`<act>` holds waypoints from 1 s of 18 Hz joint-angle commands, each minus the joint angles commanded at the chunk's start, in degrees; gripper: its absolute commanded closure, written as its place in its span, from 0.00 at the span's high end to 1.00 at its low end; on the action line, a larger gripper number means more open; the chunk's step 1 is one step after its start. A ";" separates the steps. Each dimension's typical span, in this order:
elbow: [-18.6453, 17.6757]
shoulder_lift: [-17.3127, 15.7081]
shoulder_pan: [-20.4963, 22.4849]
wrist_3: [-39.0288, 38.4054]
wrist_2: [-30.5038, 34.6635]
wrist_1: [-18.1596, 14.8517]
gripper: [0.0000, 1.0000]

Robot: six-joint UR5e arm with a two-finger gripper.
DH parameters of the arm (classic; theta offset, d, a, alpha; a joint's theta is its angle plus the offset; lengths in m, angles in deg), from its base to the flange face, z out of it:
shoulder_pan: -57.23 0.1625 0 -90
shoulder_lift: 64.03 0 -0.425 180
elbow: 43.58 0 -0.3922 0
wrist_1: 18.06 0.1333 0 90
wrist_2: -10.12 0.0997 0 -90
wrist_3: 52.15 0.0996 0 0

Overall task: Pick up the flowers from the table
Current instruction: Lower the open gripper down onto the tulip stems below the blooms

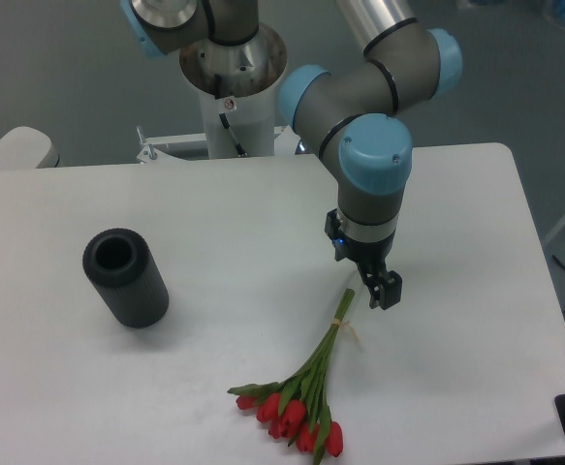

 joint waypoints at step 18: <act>0.96 8.87 -6.85 -22.65 -0.44 8.33 1.00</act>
